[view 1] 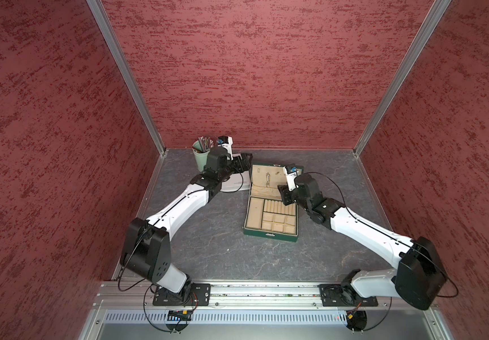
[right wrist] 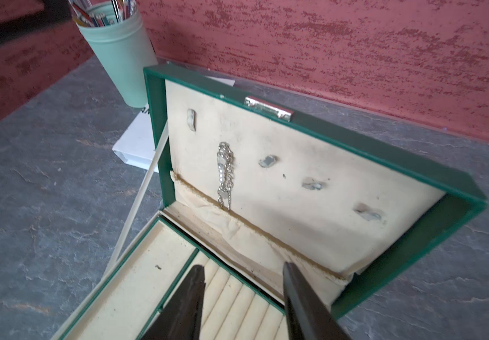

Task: Put jewelry chain into jewelry box
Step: Hang the necklace on the jewelry box clasp, then close the fastener on the jewelry box.

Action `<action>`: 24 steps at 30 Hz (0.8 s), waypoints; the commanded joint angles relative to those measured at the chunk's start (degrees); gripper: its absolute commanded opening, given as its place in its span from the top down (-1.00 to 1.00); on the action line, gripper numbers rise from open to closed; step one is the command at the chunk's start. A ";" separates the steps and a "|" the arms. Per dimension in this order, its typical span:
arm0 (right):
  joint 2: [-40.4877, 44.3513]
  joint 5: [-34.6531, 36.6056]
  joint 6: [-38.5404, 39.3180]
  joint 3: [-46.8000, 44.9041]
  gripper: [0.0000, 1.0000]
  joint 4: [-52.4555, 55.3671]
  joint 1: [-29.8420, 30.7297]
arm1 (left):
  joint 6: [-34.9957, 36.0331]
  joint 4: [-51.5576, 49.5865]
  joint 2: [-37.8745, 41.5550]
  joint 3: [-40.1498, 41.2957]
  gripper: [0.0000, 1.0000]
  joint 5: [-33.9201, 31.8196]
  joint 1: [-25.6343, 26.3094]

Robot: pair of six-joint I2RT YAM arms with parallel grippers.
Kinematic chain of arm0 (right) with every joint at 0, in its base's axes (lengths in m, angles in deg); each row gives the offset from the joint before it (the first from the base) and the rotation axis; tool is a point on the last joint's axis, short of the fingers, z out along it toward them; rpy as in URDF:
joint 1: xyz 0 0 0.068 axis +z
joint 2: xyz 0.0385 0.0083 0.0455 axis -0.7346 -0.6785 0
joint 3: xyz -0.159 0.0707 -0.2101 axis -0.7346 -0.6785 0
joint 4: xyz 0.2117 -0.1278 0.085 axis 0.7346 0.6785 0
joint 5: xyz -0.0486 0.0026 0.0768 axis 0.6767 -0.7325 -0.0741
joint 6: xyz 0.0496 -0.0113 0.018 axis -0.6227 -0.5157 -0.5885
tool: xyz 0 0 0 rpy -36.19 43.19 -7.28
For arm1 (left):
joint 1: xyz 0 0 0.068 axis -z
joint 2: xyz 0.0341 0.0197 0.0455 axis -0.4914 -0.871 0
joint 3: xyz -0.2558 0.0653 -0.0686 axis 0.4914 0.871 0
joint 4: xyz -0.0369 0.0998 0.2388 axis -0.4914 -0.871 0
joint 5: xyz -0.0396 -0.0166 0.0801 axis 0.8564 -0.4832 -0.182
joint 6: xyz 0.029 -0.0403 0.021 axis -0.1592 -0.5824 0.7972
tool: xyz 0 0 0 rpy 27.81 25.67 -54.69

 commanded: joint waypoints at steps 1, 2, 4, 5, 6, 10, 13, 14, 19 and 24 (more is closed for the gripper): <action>-1.51 1.81 3.06 0.89 0.12 7.94 0.28 | -4.85 -7.48 -5.39 -8.64 -0.70 11.76 -2.32; -1.80 2.11 2.74 0.70 0.14 7.55 0.35 | -4.89 -8.17 -7.60 -11.18 -0.69 14.57 -2.68; -1.87 1.86 2.53 -0.71 0.17 4.23 0.59 | -4.55 -10.80 -11.70 -16.85 -0.66 19.02 -2.98; -1.58 1.67 3.08 -2.32 0.17 -0.08 1.05 | -3.93 -12.40 -14.15 -20.06 -0.66 21.54 -2.82; -1.22 1.73 4.15 -4.18 0.18 -4.17 1.57 | -3.48 -13.85 -16.16 -22.57 -0.66 23.23 -2.70; -1.44 1.30 11.19 -9.50 0.19 -21.85 2.56 | -1.52 -22.29 -24.31 -33.26 -0.64 27.79 -2.56; -3.99 0.17 17.85 -8.33 0.23 -27.13 2.59 | -0.16 -27.73 -29.68 -39.93 -0.61 28.85 -2.71; -4.98 -0.46 19.43 -7.19 0.24 -27.47 2.59 | -0.03 -28.88 -31.12 -41.46 -0.60 29.31 -2.75; -11.52 -2.40 31.05 -1.45 0.25 -26.27 2.59 | 0.08 -29.61 -35.89 -46.64 -0.48 33.30 -3.13; -14.41 -1.72 39.22 1.56 0.34 -25.78 2.50 | -0.25 -29.98 -39.51 -50.31 -0.27 39.36 -3.92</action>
